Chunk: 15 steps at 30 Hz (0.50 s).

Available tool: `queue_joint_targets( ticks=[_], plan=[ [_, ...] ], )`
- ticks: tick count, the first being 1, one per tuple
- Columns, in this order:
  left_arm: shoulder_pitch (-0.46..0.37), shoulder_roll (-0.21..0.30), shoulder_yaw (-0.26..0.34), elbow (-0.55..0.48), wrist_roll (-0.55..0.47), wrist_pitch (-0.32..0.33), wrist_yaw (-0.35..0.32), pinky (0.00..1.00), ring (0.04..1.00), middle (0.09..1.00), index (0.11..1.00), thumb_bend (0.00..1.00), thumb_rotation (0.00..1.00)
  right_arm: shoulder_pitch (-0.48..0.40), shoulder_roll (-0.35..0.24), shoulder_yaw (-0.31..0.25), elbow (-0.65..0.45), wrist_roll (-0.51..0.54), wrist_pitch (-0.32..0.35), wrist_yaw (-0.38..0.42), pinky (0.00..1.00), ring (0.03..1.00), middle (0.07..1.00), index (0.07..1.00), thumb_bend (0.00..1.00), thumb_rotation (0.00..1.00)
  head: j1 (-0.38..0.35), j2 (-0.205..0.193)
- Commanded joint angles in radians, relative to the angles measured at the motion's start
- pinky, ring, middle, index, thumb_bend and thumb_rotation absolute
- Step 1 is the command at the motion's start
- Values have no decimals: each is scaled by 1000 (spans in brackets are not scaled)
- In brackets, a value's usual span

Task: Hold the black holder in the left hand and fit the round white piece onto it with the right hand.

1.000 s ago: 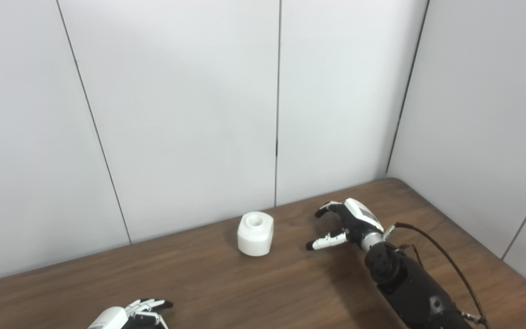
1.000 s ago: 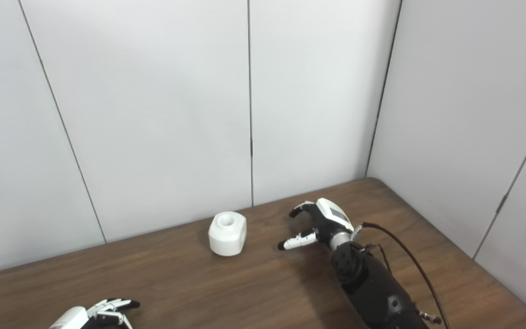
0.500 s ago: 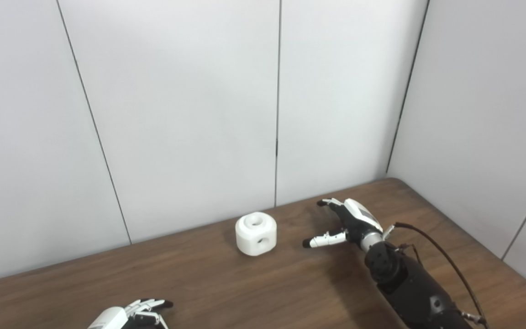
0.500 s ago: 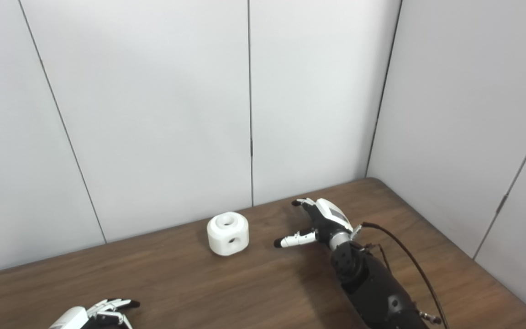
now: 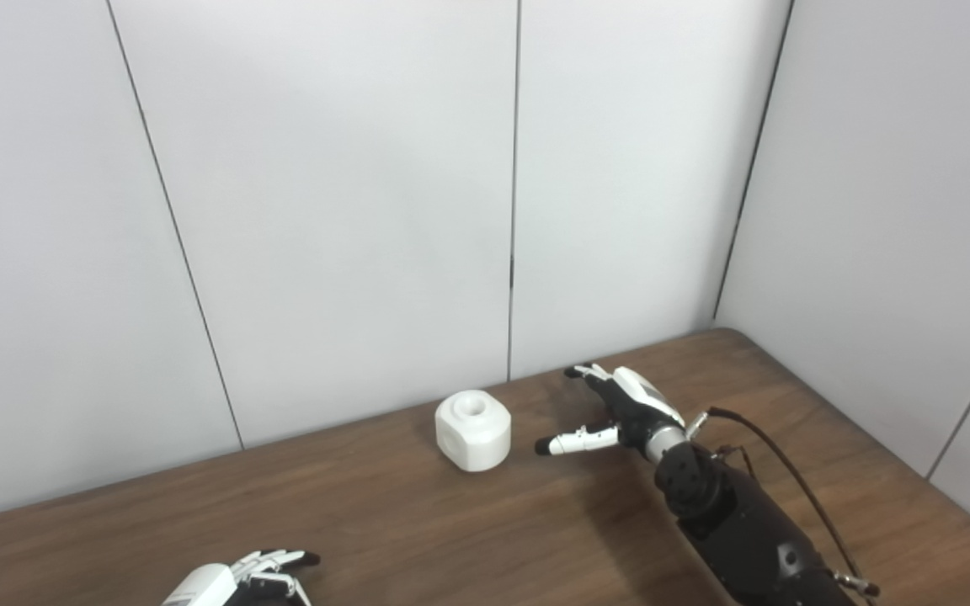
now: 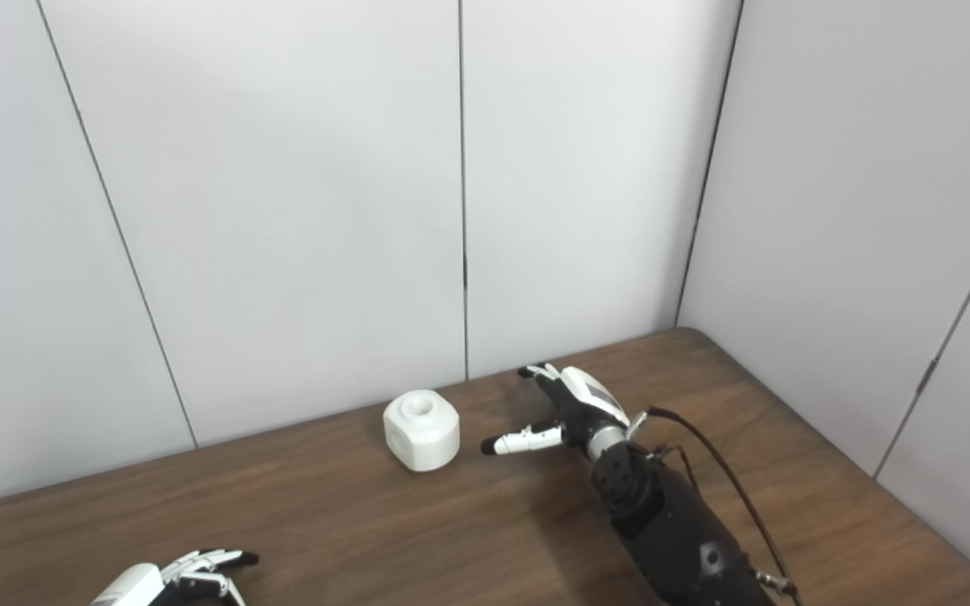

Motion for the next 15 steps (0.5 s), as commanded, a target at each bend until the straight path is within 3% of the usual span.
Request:
queue_joint_targets(
  ticks=[1, 15],
  plan=[
    [12, 6, -13, 20, 42, 35, -36, 918, 899, 875, 481, 515, 43, -54, 1, 5, -17, 7, -27, 13, 903, 997, 990, 923, 1000, 519, 4, -2],
    [20, 0, -11, 17, 42, 42, -32, 929, 904, 880, 481, 515, 43, -98, 58, 33, 30, -9, -17, 9, 936, 1000, 1000, 926, 1000, 570, 18, -5]
  ],
)
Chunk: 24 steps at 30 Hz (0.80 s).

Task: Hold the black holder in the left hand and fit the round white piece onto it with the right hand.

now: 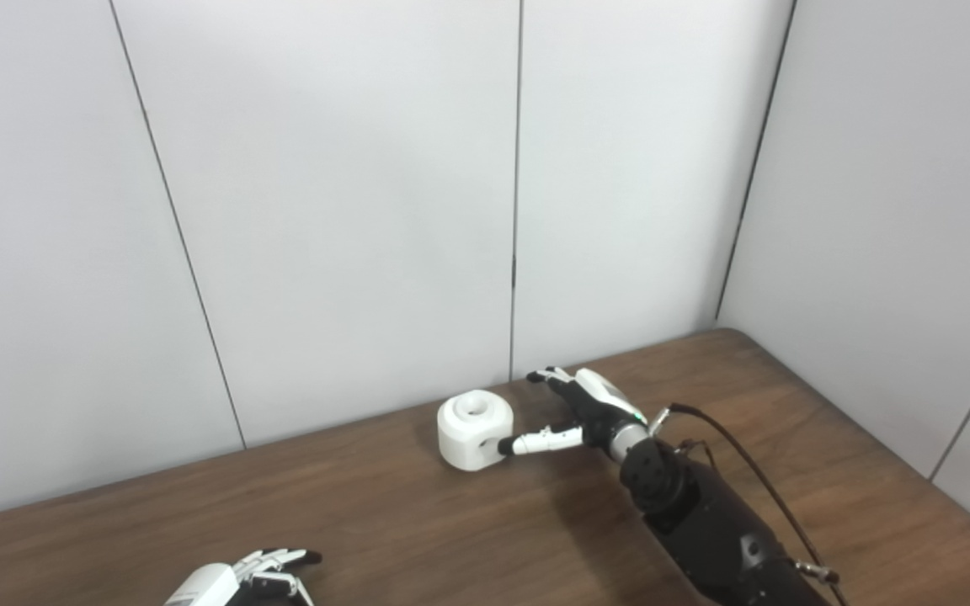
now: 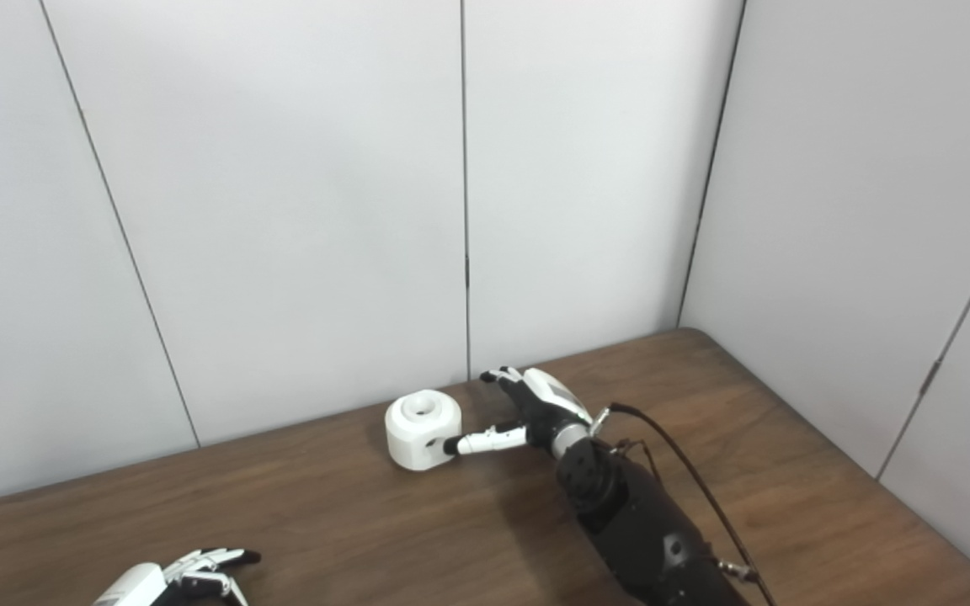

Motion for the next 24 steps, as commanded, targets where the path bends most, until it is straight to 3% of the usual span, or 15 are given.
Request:
queue_joint_targets(
  ticks=[1, 12, 24],
  plan=[
    [19, 8, -12, 17, 39, 35, -33, 932, 905, 880, 481, 515, 43, -48, -3, 1, -10, 2, -16, -4, 936, 1000, 1000, 926, 1000, 569, -2, -1],
    [27, 13, -12, -6, 37, 56, -46, 948, 910, 884, 481, 514, 43, -76, 8, 8, 24, 13, -32, 12, 955, 1000, 1000, 929, 1000, 541, 3, 5],
    [39, 13, -11, -21, 43, 61, -45, 930, 904, 882, 481, 514, 43, -151, -41, 69, 130, 5, -135, 92, 891, 1000, 1000, 931, 1000, 553, 25, 0]
  ],
)
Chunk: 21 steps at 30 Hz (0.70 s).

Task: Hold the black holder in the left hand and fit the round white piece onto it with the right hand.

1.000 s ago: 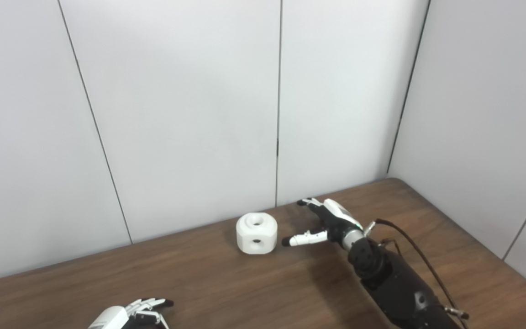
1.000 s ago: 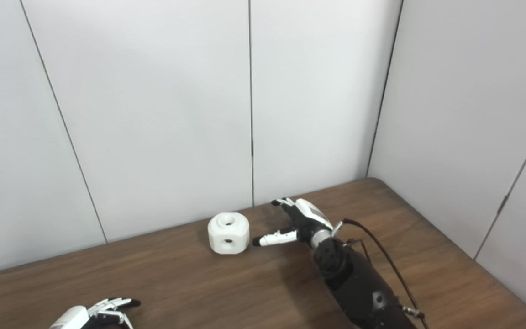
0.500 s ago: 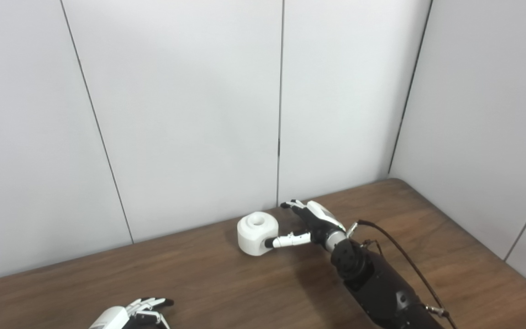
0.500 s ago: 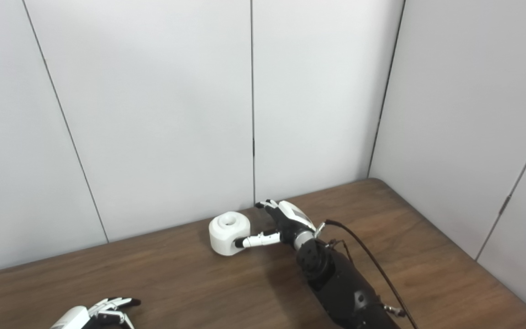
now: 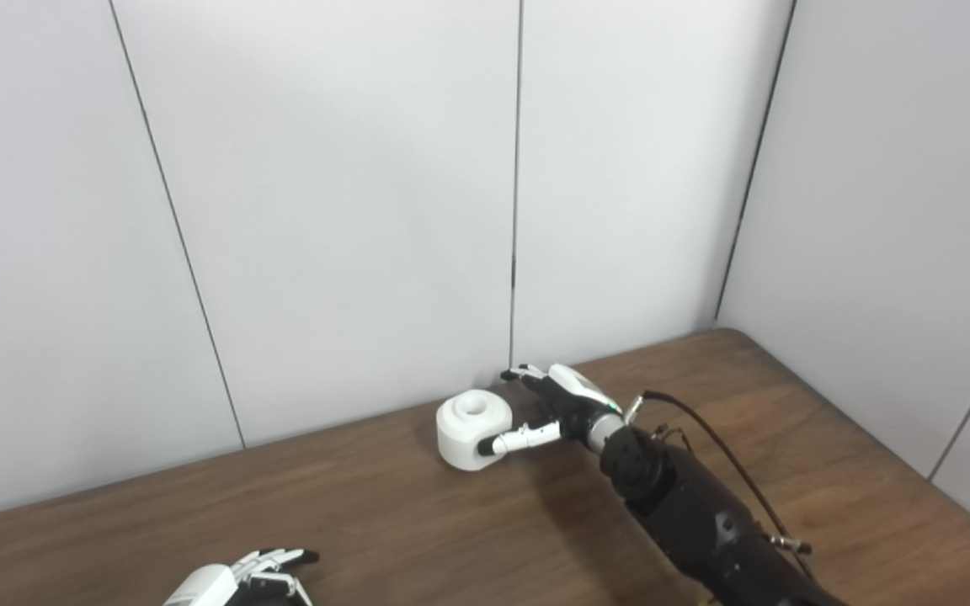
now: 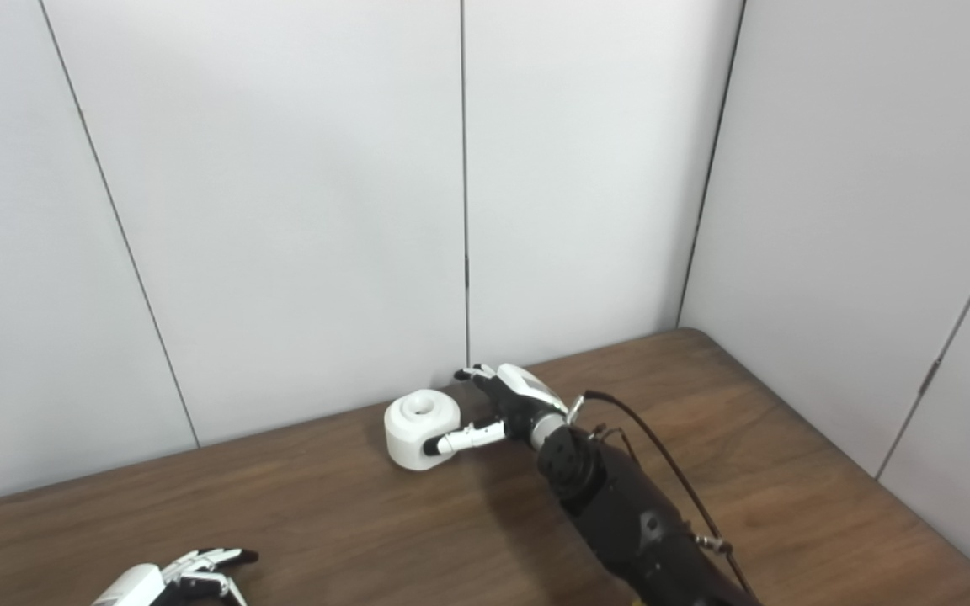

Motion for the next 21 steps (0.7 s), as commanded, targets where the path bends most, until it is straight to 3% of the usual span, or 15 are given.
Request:
queue_joint_targets(
  ticks=[1, 12, 15, 21],
  plan=[
    [27, 13, -15, 2, 36, 36, -43, 934, 905, 882, 481, 514, 43, -57, -22, 16, -4, 1, -46, 37, 891, 1000, 1000, 931, 1000, 548, 2, -1],
    [43, 14, -17, -36, 44, 73, -48, 958, 909, 886, 481, 514, 43, -141, -94, 90, 28, -26, -118, 167, 933, 1000, 1000, 906, 1000, 496, 56, 13],
    [48, 16, -21, -39, 52, 70, -42, 947, 908, 884, 481, 515, 43, -169, -123, 123, 37, -46, -167, 217, 945, 1000, 1000, 902, 1000, 485, 80, 18],
    [50, 14, -25, -33, 53, 66, -38, 961, 913, 885, 481, 515, 44, -209, -150, 157, 15, -71, -192, 303, 992, 1000, 1000, 882, 1000, 418, 88, 23]
  ],
)
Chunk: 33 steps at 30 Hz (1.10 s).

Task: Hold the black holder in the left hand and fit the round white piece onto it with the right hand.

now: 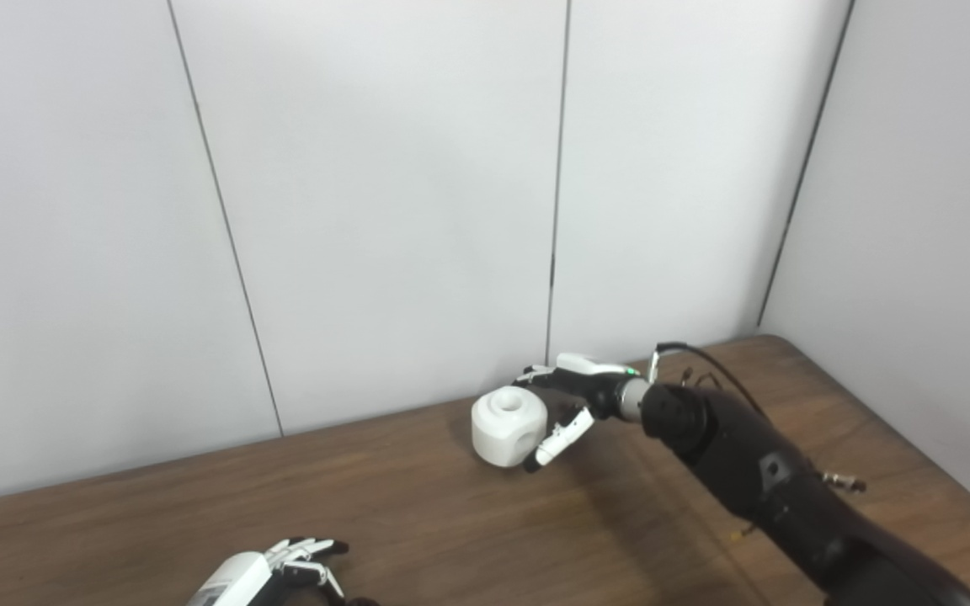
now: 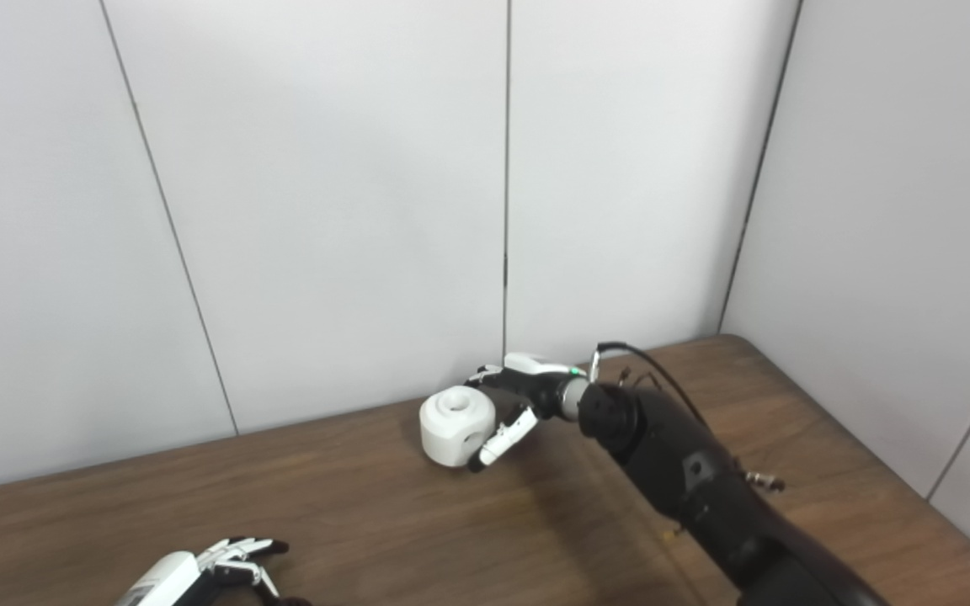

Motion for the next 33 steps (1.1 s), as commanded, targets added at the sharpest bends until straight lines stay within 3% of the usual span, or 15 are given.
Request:
queue_joint_targets(
  ticks=[1, 8, 16, 23, 26, 29, 30, 33],
  plan=[
    [25, 14, -25, 15, 47, 12, -38, 962, 913, 885, 481, 515, 44, -65, -32, 0, -33, -7, -35, 17, 996, 1000, 1000, 880, 1000, 412, 0, 0],
    [24, 12, -30, 7, 53, 21, -42, 961, 911, 885, 481, 515, 44, -86, -38, 32, -57, -60, -79, 44, 1000, 1000, 1000, 874, 1000, 392, 2, 2],
    [30, 14, -30, 6, 53, 18, -37, 952, 906, 882, 480, 515, 44, -89, -28, 23, -67, -79, -97, 39, 1000, 1000, 1000, 862, 1000, 387, 4, 4],
    [33, 17, -30, 4, 54, 24, -41, 961, 910, 884, 480, 514, 44, -93, -16, 28, -49, -111, -141, -11, 997, 1000, 997, 838, 1000, 391, 5, 2],
    [35, 18, -30, -1, 51, 29, -45, 962, 912, 885, 480, 514, 44, -86, -12, 27, -49, -143, -163, -63, 939, 996, 969, 790, 923, 374, 4, 4],
    [37, 19, -29, -2, 47, 29, -45, 962, 911, 884, 480, 514, 44, -77, -9, 25, -39, -165, -192, -126, 906, 968, 935, 661, 743, 310, 4, 4],
    [38, 20, -29, -3, 46, 31, -46, 961, 911, 885, 480, 514, 44, -75, -8, 25, -36, -175, -197, -143, 899, 960, 926, 562, 605, 219, 5, 2],
    [37, 20, -28, 0, 43, 25, -44, 961, 912, 884, 480, 514, 44, -71, -5, 26, -29, -195, -203, -178, 892, 944, 908, 496, 515, 157, 5, 0]
  ],
)
